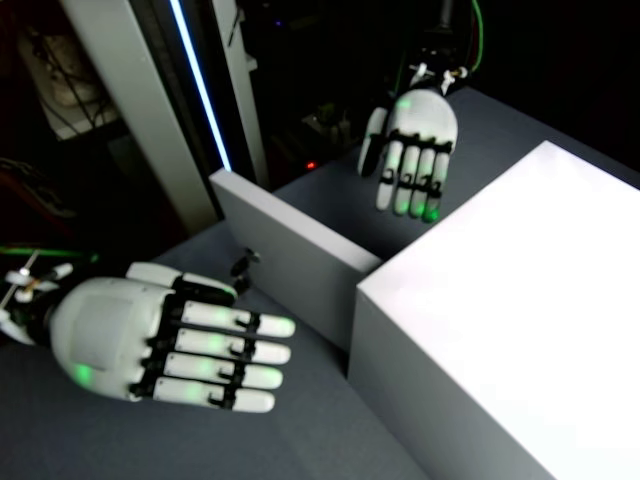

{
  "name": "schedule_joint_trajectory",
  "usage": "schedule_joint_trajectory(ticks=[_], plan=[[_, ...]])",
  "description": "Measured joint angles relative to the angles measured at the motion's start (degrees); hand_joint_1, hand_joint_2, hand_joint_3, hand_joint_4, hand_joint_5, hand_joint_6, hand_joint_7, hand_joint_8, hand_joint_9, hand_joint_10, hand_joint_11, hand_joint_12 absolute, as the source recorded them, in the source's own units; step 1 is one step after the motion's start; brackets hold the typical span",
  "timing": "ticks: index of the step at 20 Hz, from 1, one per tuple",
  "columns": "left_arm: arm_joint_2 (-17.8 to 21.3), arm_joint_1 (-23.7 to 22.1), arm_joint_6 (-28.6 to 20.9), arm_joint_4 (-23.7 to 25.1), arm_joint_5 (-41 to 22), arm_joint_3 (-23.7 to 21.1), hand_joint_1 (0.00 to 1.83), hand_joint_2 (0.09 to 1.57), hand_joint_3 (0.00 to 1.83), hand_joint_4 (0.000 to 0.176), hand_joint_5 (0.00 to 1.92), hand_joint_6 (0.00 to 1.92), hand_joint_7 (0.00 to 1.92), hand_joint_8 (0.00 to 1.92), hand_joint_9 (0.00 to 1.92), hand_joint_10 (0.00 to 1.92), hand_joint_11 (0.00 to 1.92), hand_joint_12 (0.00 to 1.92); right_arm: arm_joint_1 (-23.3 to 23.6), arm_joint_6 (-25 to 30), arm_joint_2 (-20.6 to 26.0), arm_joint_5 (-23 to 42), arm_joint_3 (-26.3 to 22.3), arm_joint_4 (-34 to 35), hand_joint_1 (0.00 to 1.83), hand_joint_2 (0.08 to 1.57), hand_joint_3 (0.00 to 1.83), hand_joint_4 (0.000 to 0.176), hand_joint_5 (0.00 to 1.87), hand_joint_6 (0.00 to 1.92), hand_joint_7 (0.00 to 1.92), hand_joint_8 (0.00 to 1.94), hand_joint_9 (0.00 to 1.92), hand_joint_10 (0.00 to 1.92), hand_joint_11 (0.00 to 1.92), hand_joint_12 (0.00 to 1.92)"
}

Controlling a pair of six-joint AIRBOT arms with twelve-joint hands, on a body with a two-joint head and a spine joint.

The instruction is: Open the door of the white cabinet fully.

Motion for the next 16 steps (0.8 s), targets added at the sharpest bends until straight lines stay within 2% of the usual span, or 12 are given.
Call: schedule_joint_trajectory(ticks=[1,3,4,5,6,8,10,11,13,14,15,16], plan=[[1.36,2.19,1.77,-4.26,-2.16,-0.59,0.14,1.52,0.0,0.0,0.08,0.0,0.05,0.0,0.05,0.0,0.11,0.02,0.0,0.02,0.02,0.0,0.0,0.42,0.71,1.37,0.0,0.0,0.31,0.0,0.27,0.0,0.22,0.0,0.19,0.03],[2.32,3.63,2.4,-6.78,-3.67,-0.94,0.13,1.52,0.0,0.0,0.08,0.0,0.06,0.01,0.07,0.01,0.14,0.04,0.0,0.0,0.07,-0.02,0.0,0.63,0.71,1.37,0.0,0.0,0.31,0.0,0.27,0.0,0.21,0.0,0.18,0.02],[3.1,4.63,2.75,-8.41,-5.03,-1.31,0.09,1.52,0.0,0.0,0.07,0.01,0.08,0.0,0.11,0.0,0.03,0.46,0.0,0.02,0.17,-0.02,-0.02,0.61,0.7,1.38,0.0,0.0,0.3,0.0,0.27,0.0,0.2,0.0,0.17,0.02],[3.72,5.46,3.39,-9.22,-6.62,-1.81,0.08,1.5,0.0,0.0,0.04,0.0,0.12,0.01,0.15,0.01,0.0,0.63,0.0,0.02,0.17,0.0,-0.04,0.63,0.7,1.38,0.0,0.0,0.3,0.0,0.27,0.0,0.2,0.0,0.16,0.02],[4.28,6.1,3.96,-9.75,-8.07,-2.32,0.1,1.49,0.0,0.0,0.05,0.01,0.14,0.01,0.17,0.01,0.0,0.67,0.0,0.02,0.22,0.0,-0.07,0.63,0.69,1.38,0.0,0.0,0.29,0.0,0.27,0.0,0.2,0.0,0.17,0.02],[5.01,7.39,4.92,-11.19,-10.95,-3.02,0.09,1.5,0.0,0.0,0.03,0.01,0.06,0.01,0.07,0.01,0.0,0.26,0.0,0.02,0.24,0.0,-0.07,0.63,0.68,1.38,0.0,0.0,0.29,0.0,0.27,0.0,0.21,0.0,0.19,0.03],[5.25,8.85,5.88,-13.64,-14.01,-2.99,0.14,1.47,0.0,0.0,0.1,0.01,0.1,0.0,0.1,0.0,0.0,0.33,0.0,0.02,0.24,0.02,-0.07,0.9,0.67,1.39,0.0,0.0,0.3,0.0,0.28,0.0,0.23,0.01,0.21,0.04],[5.25,9.29,6.05,-15.43,-15.61,-2.99,0.16,1.46,0.0,0.0,0.1,0.0,0.07,0.0,0.06,0.0,0.0,0.29,0.0,0.02,0.24,0.11,-0.07,1.05,0.71,1.39,0.0,0.0,0.3,0.0,0.27,0.0,0.22,0.0,0.2,0.03],[5.25,10.49,6.1,-18.97,-19.28,-2.99,0.3,1.47,0.0,0.0,0.11,0.01,0.1,0.01,0.09,0.01,0.0,0.3,0.0,0.02,0.24,1.44,-0.46,1.75,0.73,1.38,0.0,0.0,0.31,0.01,0.29,0.01,0.23,0.01,0.2,0.03],[5.25,11.34,6.08,-20.39,-21.29,-2.93,0.41,1.46,0.0,0.0,0.11,0.0,0.06,0.02,0.03,0.02,0.0,0.07,0.0,0.04,0.24,2.93,-0.68,2.21,0.74,1.38,0.0,0.0,0.31,0.01,0.3,0.01,0.24,0.01,0.19,0.03],[5.25,12.11,5.64,-21.33,-22.71,-2.89,0.38,1.45,0.0,0.0,0.07,0.0,0.01,0.0,0.01,0.0,0.0,0.01,0.0,0.02,0.24,3.93,-0.72,2.49,0.68,1.38,0.0,0.0,0.32,0.01,0.29,0.0,0.23,0.0,0.17,0.02],[5.09,13.09,2.67,-21.53,-24.55,-1.79,0.38,1.44,0.0,0.0,0.06,0.0,0.0,0.0,0.0,0.0,0.0,0.0,0.0,-0.07,0.24,5.77,-1.03,3.65,0.66,1.37,0.0,0.0,0.31,0.0,0.26,0.0,0.2,0.0,0.15,0.01]])
